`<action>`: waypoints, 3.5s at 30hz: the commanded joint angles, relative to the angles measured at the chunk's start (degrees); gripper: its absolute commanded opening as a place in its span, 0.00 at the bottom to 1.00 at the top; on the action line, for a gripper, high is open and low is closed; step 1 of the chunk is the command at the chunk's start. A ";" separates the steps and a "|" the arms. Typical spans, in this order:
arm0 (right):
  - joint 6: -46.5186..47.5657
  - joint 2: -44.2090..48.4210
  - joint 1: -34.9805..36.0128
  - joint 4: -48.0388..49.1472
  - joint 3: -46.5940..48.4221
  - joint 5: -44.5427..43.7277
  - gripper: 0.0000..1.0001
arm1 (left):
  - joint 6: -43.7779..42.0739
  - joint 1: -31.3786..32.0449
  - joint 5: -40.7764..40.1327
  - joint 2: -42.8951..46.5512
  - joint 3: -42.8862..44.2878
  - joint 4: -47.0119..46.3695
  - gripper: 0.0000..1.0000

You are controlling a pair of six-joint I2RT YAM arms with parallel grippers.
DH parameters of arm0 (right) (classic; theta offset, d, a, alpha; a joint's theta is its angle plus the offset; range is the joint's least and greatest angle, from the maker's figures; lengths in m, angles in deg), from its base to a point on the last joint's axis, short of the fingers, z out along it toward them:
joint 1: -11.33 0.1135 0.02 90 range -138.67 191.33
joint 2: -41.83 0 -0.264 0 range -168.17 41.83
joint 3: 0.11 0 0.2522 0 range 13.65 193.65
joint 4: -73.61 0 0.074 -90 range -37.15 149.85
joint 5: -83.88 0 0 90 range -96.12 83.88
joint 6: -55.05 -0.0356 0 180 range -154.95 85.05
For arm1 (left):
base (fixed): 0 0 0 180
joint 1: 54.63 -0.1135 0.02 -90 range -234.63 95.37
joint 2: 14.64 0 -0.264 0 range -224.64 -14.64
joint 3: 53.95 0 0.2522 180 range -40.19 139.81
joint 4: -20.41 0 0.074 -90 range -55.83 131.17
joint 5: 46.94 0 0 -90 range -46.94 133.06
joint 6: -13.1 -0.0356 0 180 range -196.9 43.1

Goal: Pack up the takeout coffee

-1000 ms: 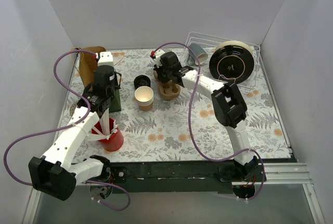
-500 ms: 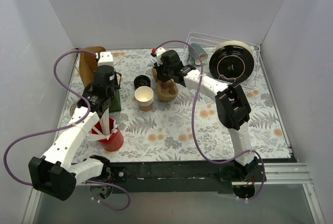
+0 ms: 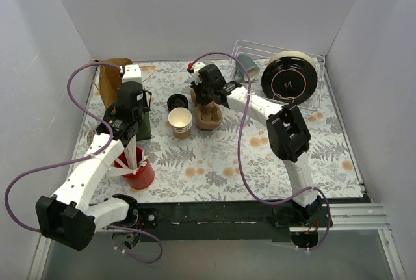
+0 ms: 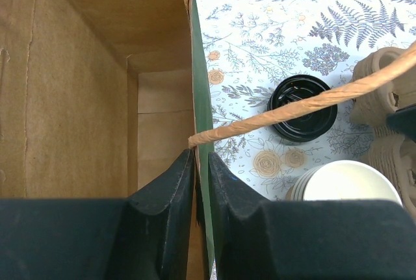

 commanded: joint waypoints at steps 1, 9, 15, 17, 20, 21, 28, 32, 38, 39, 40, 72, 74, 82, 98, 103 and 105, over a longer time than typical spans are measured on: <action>-4.74 2.87 -0.45 2.40 1.06 1.27 0.17 | 0.18 -0.08 0.04 0.84 -0.71 -0.64 0.15; -1.94 7.00 -1.85 2.83 -1.04 3.21 0.32 | 0.36 -0.08 0.83 0.22 -0.27 -0.64 0.15; 2.01 9.20 -3.00 3.80 -5.09 8.99 0.31 | 0.36 -0.08 0.66 0.31 -0.62 -0.55 0.16; 5.44 10.51 -2.92 3.71 -7.19 11.90 0.34 | 0.36 -0.08 0.48 0.49 -0.45 -0.64 0.15; 9.21 12.36 -2.83 3.37 -9.57 14.36 0.35 | 0.27 -0.08 0.57 0.40 -0.54 -0.64 0.16; 10.10 12.89 -2.83 2.75 -11.40 15.50 0.36 | 0.27 -0.08 0.57 0.14 -0.45 -0.64 0.16; 21.61 18.51 -1.16 2.83 -21.60 23.06 0.49 | 0.27 -0.08 1.10 -0.39 -0.71 -0.73 0.16; 26.36 20.62 -1.16 3.80 -25.39 26.23 0.53 | 0.27 0.00 1.27 -0.22 -0.54 -0.64 0.16; 34.88 23.88 -1.16 7.66 -32.69 28.70 0.56 | 0.36 -0.08 1.10 0.13 -0.62 -0.55 0.16; 35.59 24.23 -1.16 8.19 -33.39 27.91 0.56 | 0.45 -0.08 1.10 0.22 -0.62 -0.55 0.16; 36.73 24.32 -1.16 8.89 -33.92 27.47 0.56 | 0.45 -0.08 1.10 0.14 -0.62 -0.55 0.16; 39.20 25.28 -0.89 23.39 -39.90 21.58 0.01 | 0.10 -0.08 0.83 -0.66 -0.54 -0.90 0.16; 38.76 25.29 -0.89 23.93 -39.99 22.01 0.01 | 0.10 -0.08 0.83 -0.57 -0.62 -0.91 0.16; 40.95 26.34 -0.89 25.16 -42.00 23.42 0.21 | 0.10 0.00 0.74 -0.74 -0.62 -0.90 0.16; 47.90 23.62 -0.89 21.29 -39.99 23.96 0.24 | 0.10 -0.08 0.83 -1.01 -0.62 -0.91 0.16; 48.16 22.83 -0.89 21.47 -39.64 24.13 0.23 | 0.01 -0.08 0.75 -1.36 -0.54 -0.99 0.16; 48.69 22.56 -0.89 21.12 -39.55 24.83 0.27 | -0.08 -0.08 0.66 -1.36 -0.54 -1.08 0.16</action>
